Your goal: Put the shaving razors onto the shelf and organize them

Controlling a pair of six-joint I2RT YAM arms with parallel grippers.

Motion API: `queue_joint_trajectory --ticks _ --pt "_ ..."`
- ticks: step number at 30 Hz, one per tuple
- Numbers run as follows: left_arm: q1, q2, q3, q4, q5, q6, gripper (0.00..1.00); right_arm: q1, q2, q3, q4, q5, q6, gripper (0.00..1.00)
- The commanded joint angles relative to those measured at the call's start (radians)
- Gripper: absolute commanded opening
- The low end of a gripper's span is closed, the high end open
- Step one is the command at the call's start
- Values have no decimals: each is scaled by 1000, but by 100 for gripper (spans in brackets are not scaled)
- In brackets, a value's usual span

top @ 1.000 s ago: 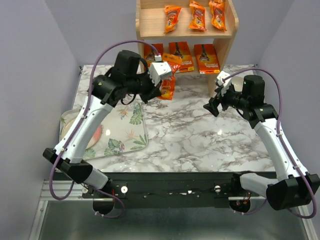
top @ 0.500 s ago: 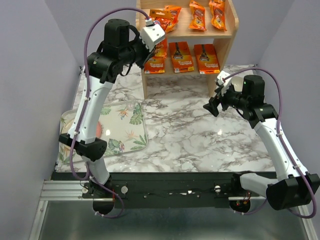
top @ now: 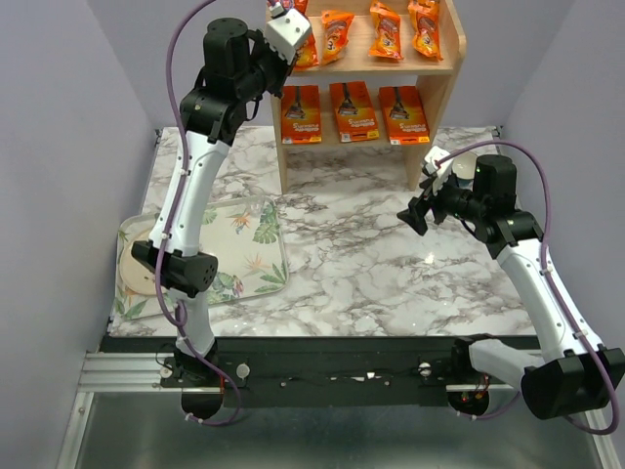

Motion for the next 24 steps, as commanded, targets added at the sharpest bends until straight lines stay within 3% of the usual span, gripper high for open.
queue_joint_trajectory --ticks 1,24 --pt "4 32 39 120 -41 13 0 1 -20 -20 12 20 10 100" --pt "23 -14 -47 62 -70 16 0 0 -11 -31 38 27 10 100"
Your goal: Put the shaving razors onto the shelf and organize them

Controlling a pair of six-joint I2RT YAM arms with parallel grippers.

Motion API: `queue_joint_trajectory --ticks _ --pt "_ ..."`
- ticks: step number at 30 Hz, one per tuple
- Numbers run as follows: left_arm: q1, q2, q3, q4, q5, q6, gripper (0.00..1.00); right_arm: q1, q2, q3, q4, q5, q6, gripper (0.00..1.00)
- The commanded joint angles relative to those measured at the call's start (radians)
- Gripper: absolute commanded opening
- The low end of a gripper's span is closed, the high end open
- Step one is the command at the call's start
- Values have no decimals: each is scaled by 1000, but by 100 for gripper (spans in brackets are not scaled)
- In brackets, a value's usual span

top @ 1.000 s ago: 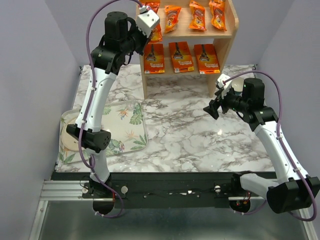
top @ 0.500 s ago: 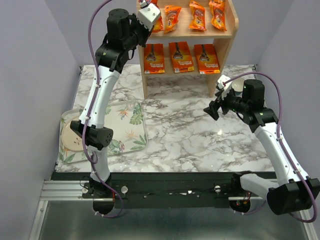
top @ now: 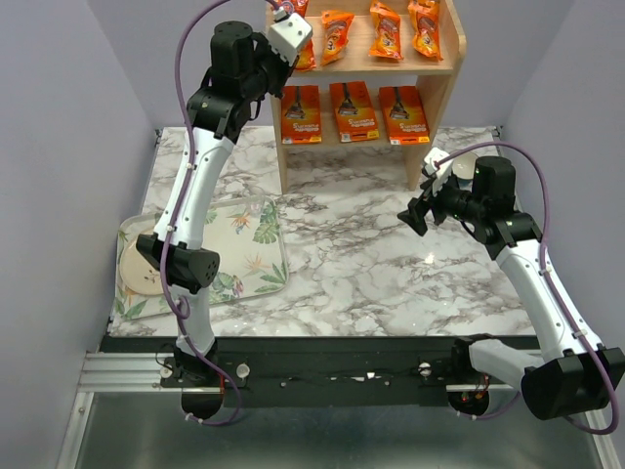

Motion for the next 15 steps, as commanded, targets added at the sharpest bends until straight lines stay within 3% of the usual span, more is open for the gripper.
queue_joint_trajectory --ticks 1,4,8,11,15 --pt "8 -59 -45 8 -38 -6 0 1 -7 -12 27 10 10 100" --pt "8 -57 -50 21 -69 -24 0 1 -5 -11 25 10 11 100" --pt "8 -57 -57 63 -117 -64 34 1 -7 -9 27 12 10 100" --pt "8 -73 -71 97 -124 -76 53 0 -13 -17 27 15 10 100" --pt "8 -86 -71 117 -132 -99 55 -1 -16 -23 27 15 10 100"
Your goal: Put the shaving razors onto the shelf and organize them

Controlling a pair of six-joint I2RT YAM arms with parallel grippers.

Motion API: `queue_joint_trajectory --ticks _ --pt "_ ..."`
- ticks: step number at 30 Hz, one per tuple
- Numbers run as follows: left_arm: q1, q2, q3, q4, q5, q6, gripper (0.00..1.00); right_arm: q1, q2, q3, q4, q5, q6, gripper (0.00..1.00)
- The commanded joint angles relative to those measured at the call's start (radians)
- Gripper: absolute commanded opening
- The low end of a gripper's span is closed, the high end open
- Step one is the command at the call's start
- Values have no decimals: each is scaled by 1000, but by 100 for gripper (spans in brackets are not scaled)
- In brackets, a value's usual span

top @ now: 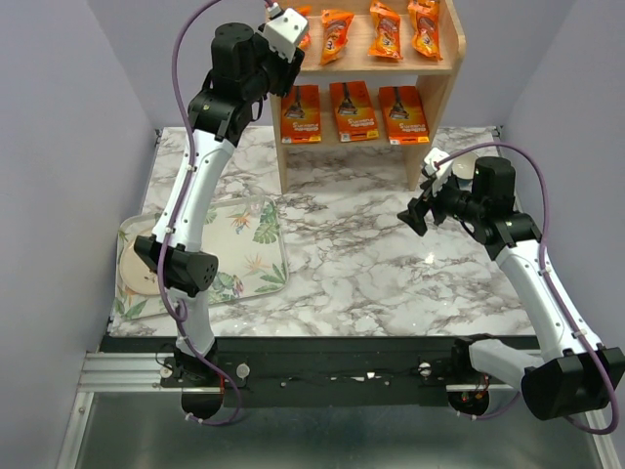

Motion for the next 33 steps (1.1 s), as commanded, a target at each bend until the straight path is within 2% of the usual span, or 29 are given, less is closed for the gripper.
queue_joint_trajectory --ticks 1,10,16,18,19,20,22,23,26,27,29,30,33 --pt "17 -54 -2 67 -64 -36 55 -1 -15 -20 13 15 9 100" --pt "11 -119 -37 78 -90 -76 58 1 -20 -31 24 15 16 100" --pt "5 -208 -54 77 -81 -33 59 -7 -29 -46 28 17 17 100" --pt "5 -266 -101 93 -126 9 63 -7 -35 -41 30 19 23 100" --pt "5 -293 -135 113 -146 22 70 -5 -38 -35 31 17 29 100" --pt "5 -323 -234 174 -178 36 84 -7 -44 -28 30 15 35 100" --pt "5 -425 -353 234 -197 51 93 -7 -47 4 10 -3 43 100" --pt "5 -458 -469 277 -199 44 99 -8 -50 17 -1 -12 43 100" --pt "5 -561 -662 273 -194 -24 99 -5 -70 55 -27 -17 83 100" --pt "5 -604 -710 267 -196 -51 99 -7 -76 58 -26 -9 144 100" --pt "5 -647 -810 262 -199 -122 99 -7 -96 64 -26 41 218 100" --pt "5 -687 -914 262 -187 -130 99 -7 -99 71 -50 69 311 100" --pt "6 -754 -1091 262 -171 -167 99 -5 -92 110 -154 193 414 100"
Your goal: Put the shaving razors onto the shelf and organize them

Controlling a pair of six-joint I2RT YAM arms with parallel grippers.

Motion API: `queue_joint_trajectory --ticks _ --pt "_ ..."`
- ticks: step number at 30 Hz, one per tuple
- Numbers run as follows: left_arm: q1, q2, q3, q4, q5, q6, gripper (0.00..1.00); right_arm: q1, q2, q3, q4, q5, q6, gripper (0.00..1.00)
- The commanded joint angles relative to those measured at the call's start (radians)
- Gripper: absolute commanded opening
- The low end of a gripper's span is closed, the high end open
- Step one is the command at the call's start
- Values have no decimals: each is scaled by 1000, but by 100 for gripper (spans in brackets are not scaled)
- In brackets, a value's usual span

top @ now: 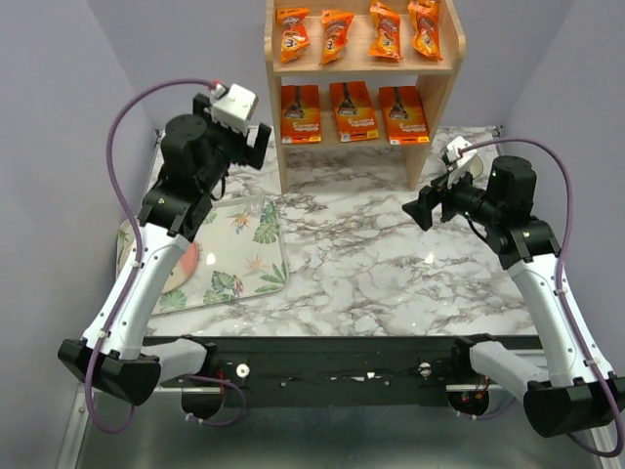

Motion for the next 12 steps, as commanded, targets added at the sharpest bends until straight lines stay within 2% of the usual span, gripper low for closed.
queue_joint_trajectory --ticks 1,4,6,9,12 --pt "4 -79 -264 -6 20 -107 99 -5 2 79 -158 238 246 100" --pt "5 -110 -352 -13 36 -119 99 -5 36 159 -261 358 269 100" --pt "7 -118 -376 -13 45 -121 99 -5 50 197 -309 386 260 100" --pt "7 -119 -358 -18 47 -121 99 -5 29 220 -302 373 226 100" --pt "7 -119 -324 -47 54 -118 99 -5 0 227 -283 296 217 100"
